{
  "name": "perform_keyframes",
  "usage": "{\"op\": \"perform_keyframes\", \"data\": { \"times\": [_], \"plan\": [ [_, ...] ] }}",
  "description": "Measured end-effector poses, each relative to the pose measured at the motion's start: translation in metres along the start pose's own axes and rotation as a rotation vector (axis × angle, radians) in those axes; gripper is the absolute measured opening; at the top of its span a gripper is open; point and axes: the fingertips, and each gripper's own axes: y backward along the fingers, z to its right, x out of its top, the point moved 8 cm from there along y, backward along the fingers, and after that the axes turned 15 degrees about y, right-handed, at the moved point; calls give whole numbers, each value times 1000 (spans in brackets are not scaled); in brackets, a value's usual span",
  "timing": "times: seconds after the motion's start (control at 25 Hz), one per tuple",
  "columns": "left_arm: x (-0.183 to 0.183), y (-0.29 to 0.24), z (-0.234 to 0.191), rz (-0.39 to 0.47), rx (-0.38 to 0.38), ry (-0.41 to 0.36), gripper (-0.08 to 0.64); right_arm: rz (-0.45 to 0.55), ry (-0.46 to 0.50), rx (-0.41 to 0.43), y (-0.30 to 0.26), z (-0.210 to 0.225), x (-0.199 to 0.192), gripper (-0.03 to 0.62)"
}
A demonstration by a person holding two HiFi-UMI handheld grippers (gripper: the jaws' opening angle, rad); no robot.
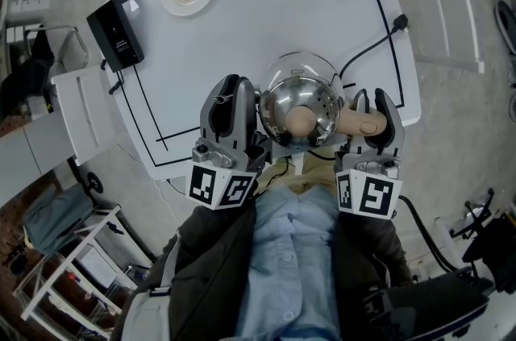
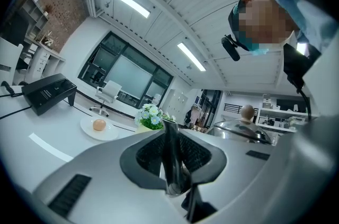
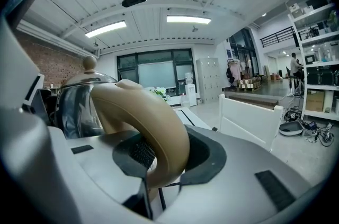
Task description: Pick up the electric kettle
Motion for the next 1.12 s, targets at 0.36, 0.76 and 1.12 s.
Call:
{"op": "perform_keyframes", "data": {
  "times": [0.36,0.76,1.12],
  "plan": [
    [2,6,3,20,-7,-8,67,24,6,-1,4,-1,3,110],
    [9,18,11,29,-18,-11,67,46,14,-12,17,-4,13,110],
    [30,41,29,76,-34,-32,67,101,27,-17,40,-12,35,110]
  ]
}}
